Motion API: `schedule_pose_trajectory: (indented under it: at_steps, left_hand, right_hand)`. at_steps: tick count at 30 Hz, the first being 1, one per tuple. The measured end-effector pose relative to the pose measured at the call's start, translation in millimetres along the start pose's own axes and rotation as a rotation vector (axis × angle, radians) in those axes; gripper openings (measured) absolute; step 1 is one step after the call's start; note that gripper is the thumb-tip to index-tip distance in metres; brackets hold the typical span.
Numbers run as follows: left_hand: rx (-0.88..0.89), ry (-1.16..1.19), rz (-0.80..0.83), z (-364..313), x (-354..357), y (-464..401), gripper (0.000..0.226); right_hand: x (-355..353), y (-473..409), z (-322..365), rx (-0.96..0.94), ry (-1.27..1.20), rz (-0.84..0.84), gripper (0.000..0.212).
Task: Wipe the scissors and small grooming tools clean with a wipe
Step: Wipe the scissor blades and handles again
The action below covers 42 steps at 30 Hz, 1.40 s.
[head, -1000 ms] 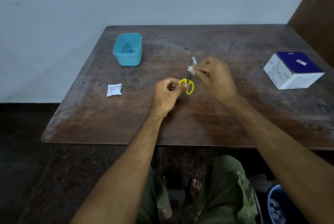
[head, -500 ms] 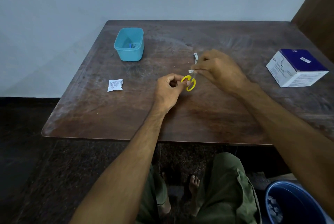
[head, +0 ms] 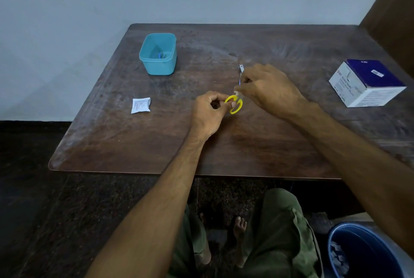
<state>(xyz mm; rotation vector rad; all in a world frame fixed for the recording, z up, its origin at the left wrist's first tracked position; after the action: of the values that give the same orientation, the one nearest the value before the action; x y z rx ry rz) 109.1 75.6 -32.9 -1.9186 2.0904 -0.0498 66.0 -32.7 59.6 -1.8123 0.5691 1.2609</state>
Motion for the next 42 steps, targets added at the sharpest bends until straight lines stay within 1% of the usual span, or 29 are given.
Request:
schedule_pose_trajectory:
  at_steps: [2,3,6,8,11,13,16,18,21,24,28,32,36,40,42]
  left_hand:
    - [-0.010,0.000,0.001,-1,0,0,0.017]
    - [-0.011,-0.006,0.001,-1,0,1,0.016]
    - [-0.005,-0.020,0.003,-2,-1,1,0.014]
    - [-0.001,-0.029,0.012,-2,0,2,0.013]
    - [0.003,-0.038,0.016,-3,0,2,0.011]
    - [0.002,-0.033,0.021,-3,0,2,0.010]
    - [0.009,-0.052,0.017,-4,0,2,0.018]
    - [0.009,-0.061,0.007,-5,-1,2,0.022]
    - [0.004,-0.066,0.007,-5,0,3,0.017]
    - [0.006,-0.064,0.010,-7,0,4,0.017]
    - [0.008,-0.055,0.005,-8,-1,4,0.016]
    - [0.017,-0.080,0.018,-10,0,5,0.009]
    - [0.023,-0.089,0.022,-12,0,5,0.007]
    - [0.009,-0.077,0.022,-11,-1,6,0.008]
    - [0.009,-0.068,0.024,-10,-1,6,0.009]
  right_hand:
    - [-10,0,-7,0.023,-0.008,-0.053,0.015]
    - [-12,-1,-8,0.014,-0.004,-0.048,0.014]
    - [2,-3,-6,-0.028,0.032,0.086,0.016]
    - [13,-2,-6,-0.005,0.065,0.159,0.020]
    - [17,-3,-3,0.012,0.068,0.150,0.019]
    - [22,-3,-1,0.014,0.060,0.181,0.021]
    - [24,-3,-4,0.004,0.090,0.221,0.023]
    - [19,-3,-11,0.008,0.099,0.209,0.020]
    - [10,-2,-20,0.056,0.098,0.180,0.016]
    - [17,-4,-10,0.040,0.099,0.223,0.021]
    - [24,-8,-4,0.012,0.160,0.292,0.024]
    - [14,-3,-22,0.032,0.153,0.292,0.022]
    - [8,-2,-28,0.069,0.131,0.290,0.022]
    - [16,-4,-10,0.005,0.099,0.283,0.021]
    - [13,-4,-15,0.001,0.077,0.277,0.020]
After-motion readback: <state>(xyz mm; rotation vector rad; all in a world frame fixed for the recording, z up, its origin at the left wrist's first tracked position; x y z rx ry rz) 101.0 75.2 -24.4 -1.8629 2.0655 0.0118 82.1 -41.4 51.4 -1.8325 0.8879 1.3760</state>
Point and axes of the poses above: each hand's wrist, its own y-axis away from the middle knuckle, its own x-axis out of the palm, z = x × y, the point moved 9 cm from there along -y, towards the middle knuckle, and after that the axes turned 3 degrees about -y, right-handed, at the moved point
